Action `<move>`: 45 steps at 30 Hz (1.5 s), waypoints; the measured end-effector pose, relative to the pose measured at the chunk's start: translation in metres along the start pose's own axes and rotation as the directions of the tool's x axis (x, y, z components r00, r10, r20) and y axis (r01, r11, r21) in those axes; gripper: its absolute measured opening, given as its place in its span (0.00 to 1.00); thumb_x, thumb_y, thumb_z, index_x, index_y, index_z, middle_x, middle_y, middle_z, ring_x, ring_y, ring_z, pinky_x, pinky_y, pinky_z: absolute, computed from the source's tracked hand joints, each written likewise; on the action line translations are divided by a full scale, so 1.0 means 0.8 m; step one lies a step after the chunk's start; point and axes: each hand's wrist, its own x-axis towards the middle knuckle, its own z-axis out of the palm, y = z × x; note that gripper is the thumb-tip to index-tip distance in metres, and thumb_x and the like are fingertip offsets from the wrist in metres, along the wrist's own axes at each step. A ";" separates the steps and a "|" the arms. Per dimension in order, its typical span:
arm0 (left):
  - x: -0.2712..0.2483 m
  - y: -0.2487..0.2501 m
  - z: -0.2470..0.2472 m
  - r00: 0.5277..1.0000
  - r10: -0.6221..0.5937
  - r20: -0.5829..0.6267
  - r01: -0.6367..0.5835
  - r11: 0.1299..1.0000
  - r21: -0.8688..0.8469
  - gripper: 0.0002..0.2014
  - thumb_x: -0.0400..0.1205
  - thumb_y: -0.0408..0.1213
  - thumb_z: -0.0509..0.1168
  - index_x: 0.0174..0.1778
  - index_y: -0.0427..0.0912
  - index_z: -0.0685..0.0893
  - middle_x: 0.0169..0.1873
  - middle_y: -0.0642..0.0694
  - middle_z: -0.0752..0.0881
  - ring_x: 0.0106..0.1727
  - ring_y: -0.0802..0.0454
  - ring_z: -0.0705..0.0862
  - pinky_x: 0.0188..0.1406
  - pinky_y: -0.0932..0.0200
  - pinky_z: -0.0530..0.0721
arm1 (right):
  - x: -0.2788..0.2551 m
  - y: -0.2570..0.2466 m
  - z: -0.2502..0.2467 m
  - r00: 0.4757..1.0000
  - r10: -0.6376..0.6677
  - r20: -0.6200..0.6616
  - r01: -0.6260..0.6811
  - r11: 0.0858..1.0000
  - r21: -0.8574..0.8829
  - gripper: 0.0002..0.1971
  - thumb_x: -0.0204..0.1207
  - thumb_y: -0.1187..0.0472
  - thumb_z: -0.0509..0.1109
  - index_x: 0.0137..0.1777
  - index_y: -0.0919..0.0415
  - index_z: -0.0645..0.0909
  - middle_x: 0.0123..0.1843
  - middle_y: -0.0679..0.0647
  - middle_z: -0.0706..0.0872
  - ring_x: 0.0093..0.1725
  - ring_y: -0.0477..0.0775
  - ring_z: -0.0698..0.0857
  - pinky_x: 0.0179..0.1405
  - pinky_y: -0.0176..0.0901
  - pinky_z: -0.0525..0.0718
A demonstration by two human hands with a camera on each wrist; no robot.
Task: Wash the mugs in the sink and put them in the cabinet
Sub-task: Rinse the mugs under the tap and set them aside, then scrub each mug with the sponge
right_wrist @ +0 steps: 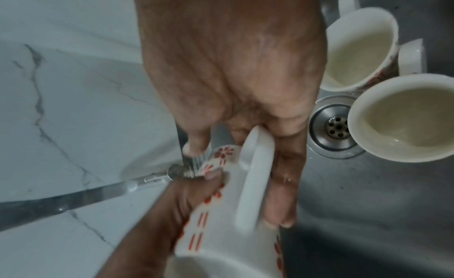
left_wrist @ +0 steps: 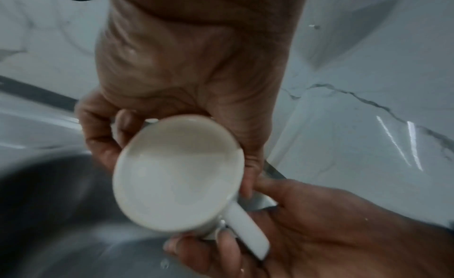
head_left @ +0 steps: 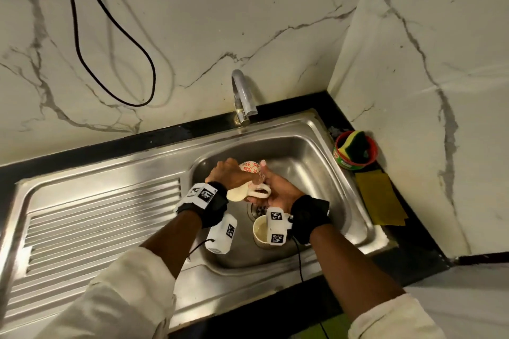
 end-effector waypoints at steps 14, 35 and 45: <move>-0.054 0.042 0.033 0.927 0.374 0.003 -0.373 0.922 0.104 0.19 0.83 0.47 0.67 0.63 0.37 0.84 0.61 0.39 0.85 0.61 0.41 0.84 0.59 0.55 0.78 | -0.045 -0.014 0.015 0.780 -0.309 -0.544 0.094 0.918 -0.386 0.29 0.58 0.56 0.86 0.57 0.68 0.81 0.51 0.64 0.89 0.43 0.64 0.91 0.25 0.58 0.89; -0.008 0.123 0.048 0.965 0.258 -0.048 -0.255 0.885 -0.390 0.15 0.87 0.42 0.61 0.49 0.34 0.88 0.40 0.43 0.86 0.41 0.53 0.82 0.39 0.67 0.73 | -0.051 -0.126 -0.120 0.094 -0.793 -0.602 -0.073 0.598 -0.798 0.25 0.80 0.46 0.65 0.66 0.67 0.79 0.62 0.67 0.84 0.65 0.69 0.79 0.67 0.65 0.73; 0.015 0.140 0.063 0.957 0.285 -0.056 -0.277 0.836 -0.474 0.18 0.85 0.47 0.64 0.40 0.36 0.88 0.38 0.42 0.90 0.47 0.43 0.89 0.57 0.43 0.86 | -0.025 -0.141 -0.156 0.355 -0.743 -0.567 -0.479 0.376 -0.793 0.13 0.79 0.51 0.66 0.57 0.57 0.82 0.62 0.65 0.84 0.66 0.69 0.75 0.65 0.66 0.70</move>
